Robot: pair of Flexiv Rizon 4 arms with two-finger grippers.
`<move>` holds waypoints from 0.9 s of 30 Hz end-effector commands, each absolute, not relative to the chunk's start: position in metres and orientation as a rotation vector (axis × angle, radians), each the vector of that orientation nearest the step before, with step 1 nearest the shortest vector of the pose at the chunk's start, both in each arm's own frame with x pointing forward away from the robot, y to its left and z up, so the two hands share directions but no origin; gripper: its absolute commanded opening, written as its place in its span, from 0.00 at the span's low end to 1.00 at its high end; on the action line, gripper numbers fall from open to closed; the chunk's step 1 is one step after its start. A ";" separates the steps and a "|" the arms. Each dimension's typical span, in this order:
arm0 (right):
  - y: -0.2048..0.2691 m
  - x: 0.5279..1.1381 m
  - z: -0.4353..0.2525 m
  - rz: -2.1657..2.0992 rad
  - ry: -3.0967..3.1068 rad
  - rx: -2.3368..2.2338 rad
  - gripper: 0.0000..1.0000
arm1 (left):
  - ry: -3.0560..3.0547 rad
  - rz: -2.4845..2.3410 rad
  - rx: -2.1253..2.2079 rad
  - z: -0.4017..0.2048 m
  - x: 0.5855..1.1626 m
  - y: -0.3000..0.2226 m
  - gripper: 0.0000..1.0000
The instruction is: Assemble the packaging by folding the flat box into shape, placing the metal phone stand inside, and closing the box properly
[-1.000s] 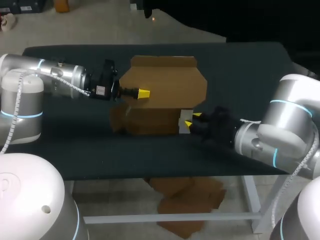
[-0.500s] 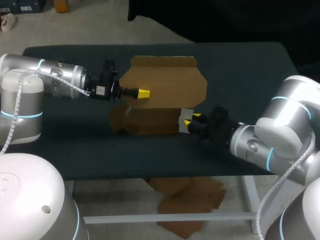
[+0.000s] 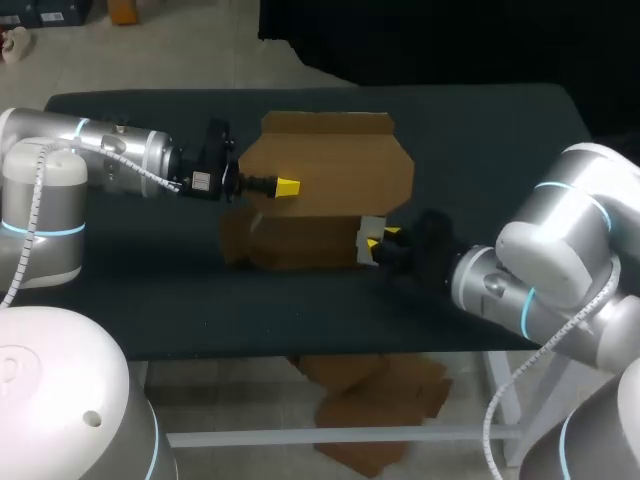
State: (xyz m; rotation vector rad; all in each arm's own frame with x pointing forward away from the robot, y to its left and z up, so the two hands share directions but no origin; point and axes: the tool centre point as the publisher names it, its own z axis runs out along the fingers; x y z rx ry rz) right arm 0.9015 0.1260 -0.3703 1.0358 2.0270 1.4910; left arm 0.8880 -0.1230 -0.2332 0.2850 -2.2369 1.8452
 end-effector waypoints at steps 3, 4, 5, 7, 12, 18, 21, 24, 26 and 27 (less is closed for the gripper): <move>0.137 0.907 -0.368 1.040 1.633 1.307 0.44 | -2.237 1.843 0.282 -0.235 0.887 -0.123 0.00; 0.136 0.907 -0.368 1.024 1.620 1.320 0.44 | -2.237 1.843 0.282 -0.235 0.887 -0.123 0.00; 0.136 0.907 -0.368 1.020 1.612 1.326 0.42 | -2.237 1.843 0.282 -0.235 0.887 -0.123 0.00; 0.136 0.907 -0.368 0.999 1.594 1.349 0.38 | -2.237 1.843 0.282 -0.235 0.887 -0.123 0.00; 0.136 0.909 -0.368 0.947 1.579 1.384 0.36 | -2.237 1.843 0.282 -0.235 0.887 -0.123 0.00; 0.136 0.911 -0.366 0.840 1.561 1.433 0.38 | -2.237 1.843 0.282 -0.235 0.887 -0.123 0.00; 0.136 0.912 -0.365 0.790 1.554 1.451 0.37 | -2.237 1.843 0.282 -0.235 0.887 -0.123 0.00; 0.136 0.913 -0.364 0.746 1.545 1.463 0.36 | -2.237 1.843 0.282 -0.235 0.887 -0.123 0.00; 0.136 0.913 -0.364 0.718 1.538 1.468 0.35 | -2.237 1.843 0.282 -0.235 0.887 -0.123 0.00; 0.136 0.914 -0.364 0.716 1.538 1.469 0.34 | -2.237 1.843 0.282 -0.235 0.887 -0.123 0.00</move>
